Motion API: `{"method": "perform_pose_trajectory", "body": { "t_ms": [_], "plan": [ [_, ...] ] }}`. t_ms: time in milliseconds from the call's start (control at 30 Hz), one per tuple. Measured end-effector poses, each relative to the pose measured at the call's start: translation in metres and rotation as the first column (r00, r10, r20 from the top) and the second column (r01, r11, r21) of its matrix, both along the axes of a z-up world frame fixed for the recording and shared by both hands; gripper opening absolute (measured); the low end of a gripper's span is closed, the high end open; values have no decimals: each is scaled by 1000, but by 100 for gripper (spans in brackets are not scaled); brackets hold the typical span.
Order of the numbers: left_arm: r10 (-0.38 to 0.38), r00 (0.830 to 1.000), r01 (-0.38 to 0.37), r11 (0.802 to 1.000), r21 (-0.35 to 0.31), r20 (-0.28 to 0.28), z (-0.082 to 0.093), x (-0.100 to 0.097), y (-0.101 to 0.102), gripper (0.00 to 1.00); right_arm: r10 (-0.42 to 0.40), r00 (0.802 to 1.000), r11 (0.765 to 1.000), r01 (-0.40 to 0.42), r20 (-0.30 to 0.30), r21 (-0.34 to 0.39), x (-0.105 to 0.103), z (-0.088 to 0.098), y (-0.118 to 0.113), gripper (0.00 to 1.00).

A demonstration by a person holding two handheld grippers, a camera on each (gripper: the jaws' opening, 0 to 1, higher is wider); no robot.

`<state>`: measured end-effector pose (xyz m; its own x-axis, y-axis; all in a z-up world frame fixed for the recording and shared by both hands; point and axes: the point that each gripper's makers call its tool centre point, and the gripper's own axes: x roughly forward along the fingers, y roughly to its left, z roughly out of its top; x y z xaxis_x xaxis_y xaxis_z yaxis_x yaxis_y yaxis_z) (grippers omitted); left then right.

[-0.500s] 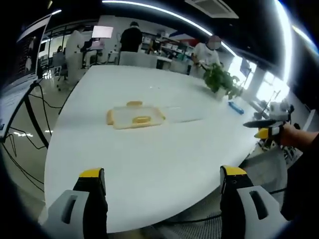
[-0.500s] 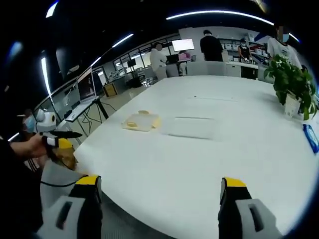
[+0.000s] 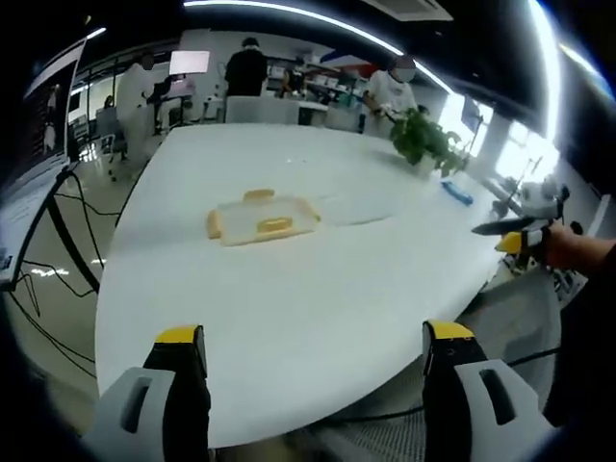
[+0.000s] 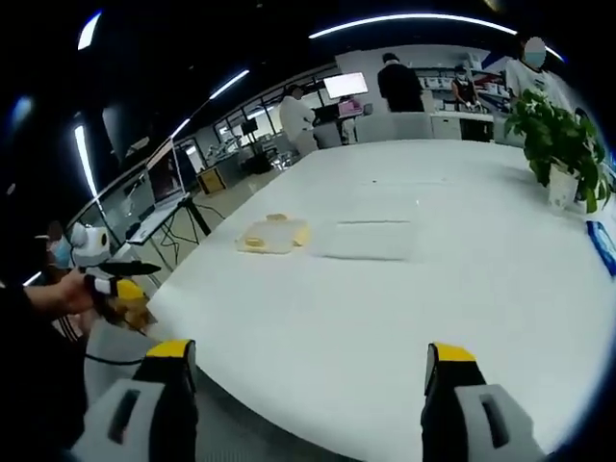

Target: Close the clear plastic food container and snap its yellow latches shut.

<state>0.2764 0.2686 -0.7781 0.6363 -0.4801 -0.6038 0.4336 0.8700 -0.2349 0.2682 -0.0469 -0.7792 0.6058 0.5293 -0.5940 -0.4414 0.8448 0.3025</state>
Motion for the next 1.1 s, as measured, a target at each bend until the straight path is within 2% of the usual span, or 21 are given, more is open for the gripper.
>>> {"method": "perform_pose_trajectory", "body": {
  "t_ms": [167, 200, 233, 300, 433, 633, 833, 1100],
  "plan": [
    [-5, 1000, 5, 1000, 15, 1, 1, 2, 2, 92, 5, 1000, 1000, -5, -18, -20, 1, -4, -4, 100],
    [-1, 1000, 1, 1000, 14, 2, 1, 3, 2, 92, 0, 1000, 1000, -1, -28, -25, 1, -6, -6, 100],
    [3, 1000, -3, 1000, 12, 1, 1, 4, 3, 92, -30, 997, 999, 28, -73, -39, -2, -12, -11, 100],
    [10, 1000, -10, 1000, 7, 1, 1, 5, 3, 92, -41, 998, 999, 41, -40, 12, 3, -6, -8, 100],
    [11, 1000, -11, 1000, 10, -11, -3, 3, 0, 91, -30, 998, 998, 27, -50, -61, 2, -13, -15, 100],
    [17, 1000, -17, 1000, 3, -24, -6, 1, -2, 92, -45, 997, 999, 43, -70, -24, 3, -14, -15, 100],
    [34, 999, -34, 999, -3, -36, -9, 4, -1, 90, -22, 997, 998, 18, -71, -66, 1, -19, -15, 100],
    [34, 999, -35, 999, -18, -42, -10, 9, -8, 91, -7, 997, 999, 4, -75, -38, 0, -20, -10, 100]
  ]
}}
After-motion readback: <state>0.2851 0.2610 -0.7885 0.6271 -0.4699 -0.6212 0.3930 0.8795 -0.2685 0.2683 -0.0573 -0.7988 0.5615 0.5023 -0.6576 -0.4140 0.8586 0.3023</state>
